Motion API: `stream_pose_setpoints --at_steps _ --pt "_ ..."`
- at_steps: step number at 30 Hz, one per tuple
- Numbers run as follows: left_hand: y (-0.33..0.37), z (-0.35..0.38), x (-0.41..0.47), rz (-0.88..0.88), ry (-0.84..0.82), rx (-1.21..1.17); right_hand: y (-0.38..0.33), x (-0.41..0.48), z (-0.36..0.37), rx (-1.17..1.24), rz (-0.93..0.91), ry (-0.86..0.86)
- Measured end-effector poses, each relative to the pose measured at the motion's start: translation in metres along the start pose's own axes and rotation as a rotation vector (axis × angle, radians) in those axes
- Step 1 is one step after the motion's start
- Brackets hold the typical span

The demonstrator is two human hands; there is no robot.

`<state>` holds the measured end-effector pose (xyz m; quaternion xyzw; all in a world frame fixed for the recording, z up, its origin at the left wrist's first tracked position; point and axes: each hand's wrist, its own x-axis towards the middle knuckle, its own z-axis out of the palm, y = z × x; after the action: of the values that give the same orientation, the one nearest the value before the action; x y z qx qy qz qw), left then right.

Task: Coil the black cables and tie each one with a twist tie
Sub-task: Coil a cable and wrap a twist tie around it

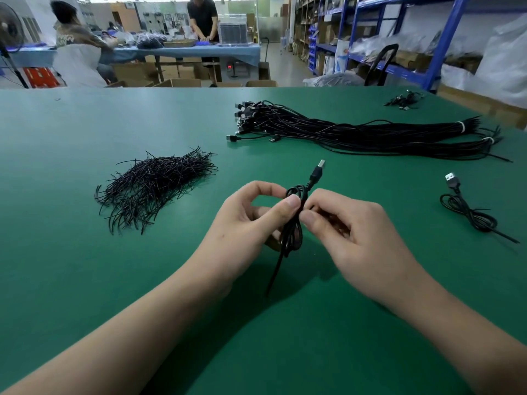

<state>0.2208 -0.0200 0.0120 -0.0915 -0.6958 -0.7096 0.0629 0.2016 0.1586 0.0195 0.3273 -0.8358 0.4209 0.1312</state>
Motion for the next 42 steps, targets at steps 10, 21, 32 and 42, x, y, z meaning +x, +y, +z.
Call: stream_pose_setpoints --at_steps 10,21,32,42 --pt "-0.004 -0.006 0.001 0.399 -0.020 0.647 0.007 0.001 -0.003 0.814 0.517 -0.226" --pt "0.002 0.000 -0.005 0.480 0.090 0.760 0.002 -0.001 0.016 0.343 0.338 0.036" --pt "0.004 0.006 -0.003 0.151 0.007 0.405 -0.009 -0.004 0.009 0.007 0.002 0.266" --pt "-0.001 0.008 -0.003 -0.177 -0.176 -0.077 -0.004 0.000 0.010 0.109 0.019 0.183"
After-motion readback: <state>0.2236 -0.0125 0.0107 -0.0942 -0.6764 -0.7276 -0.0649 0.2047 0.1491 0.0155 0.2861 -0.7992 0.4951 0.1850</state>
